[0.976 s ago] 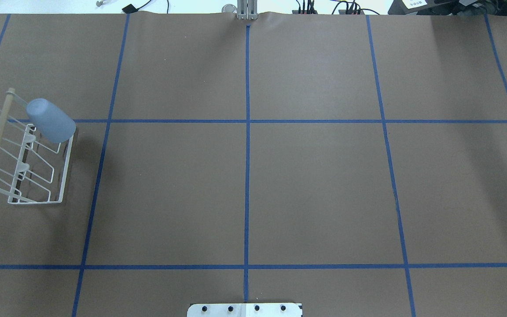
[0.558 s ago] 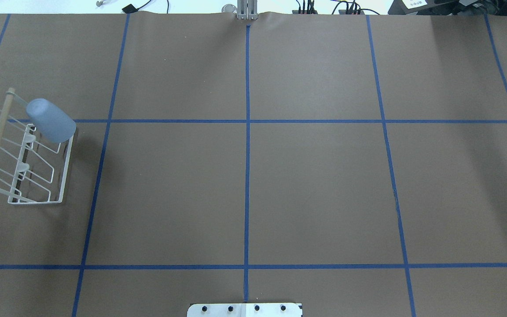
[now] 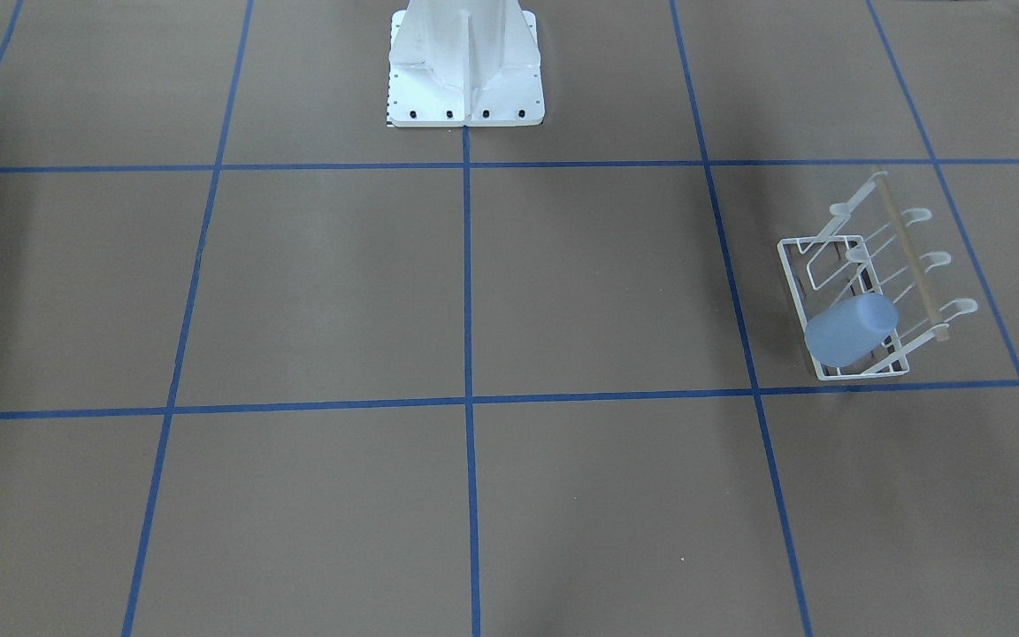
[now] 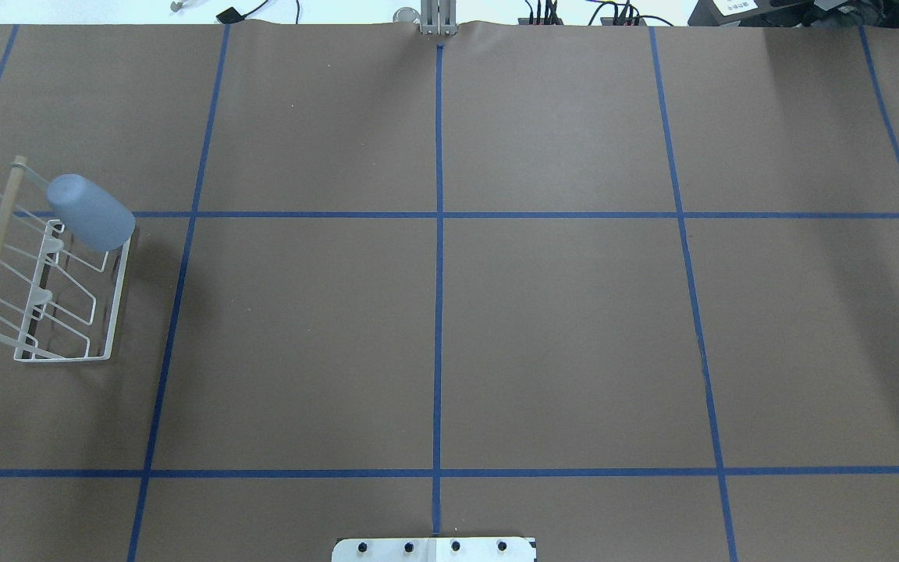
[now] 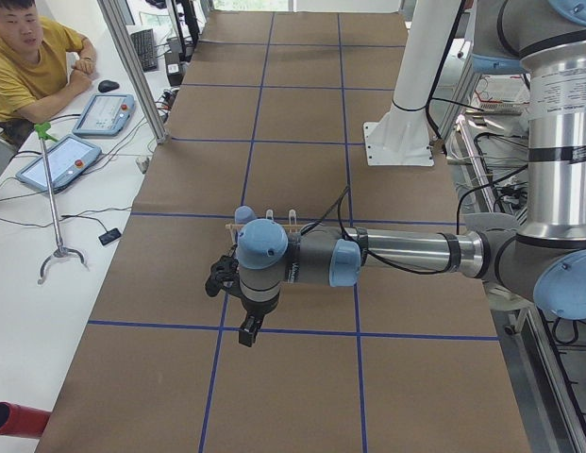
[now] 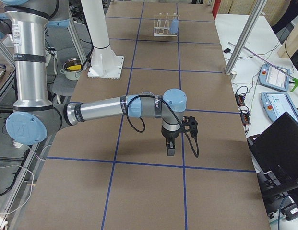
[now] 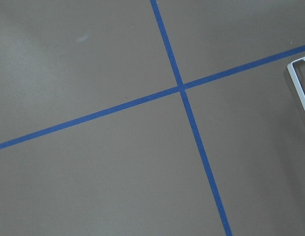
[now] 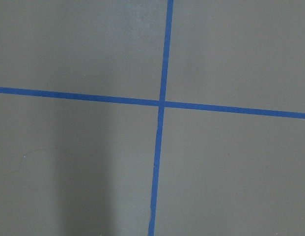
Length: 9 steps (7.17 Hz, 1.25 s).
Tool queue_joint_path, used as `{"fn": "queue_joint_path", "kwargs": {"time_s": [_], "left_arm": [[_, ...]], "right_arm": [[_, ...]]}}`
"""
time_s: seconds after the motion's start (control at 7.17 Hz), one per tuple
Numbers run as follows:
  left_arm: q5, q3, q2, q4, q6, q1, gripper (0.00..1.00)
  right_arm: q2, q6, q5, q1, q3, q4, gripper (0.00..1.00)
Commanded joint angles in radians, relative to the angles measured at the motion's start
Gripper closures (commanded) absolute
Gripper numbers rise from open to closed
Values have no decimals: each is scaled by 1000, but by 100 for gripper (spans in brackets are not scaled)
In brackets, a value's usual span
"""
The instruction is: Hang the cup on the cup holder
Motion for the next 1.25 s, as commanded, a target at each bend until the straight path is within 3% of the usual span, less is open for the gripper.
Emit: {"fn": "queue_joint_path", "kwargs": {"time_s": [0.0, 1.12], "left_arm": [[0, -10, 14, 0, 0, 0, 2], [1, -21, 31, 0, -3, 0, 2]], "right_arm": [[0, 2, 5, 0, -1, -2, 0], [-3, 2, 5, 0, -7, -2, 0]]}}
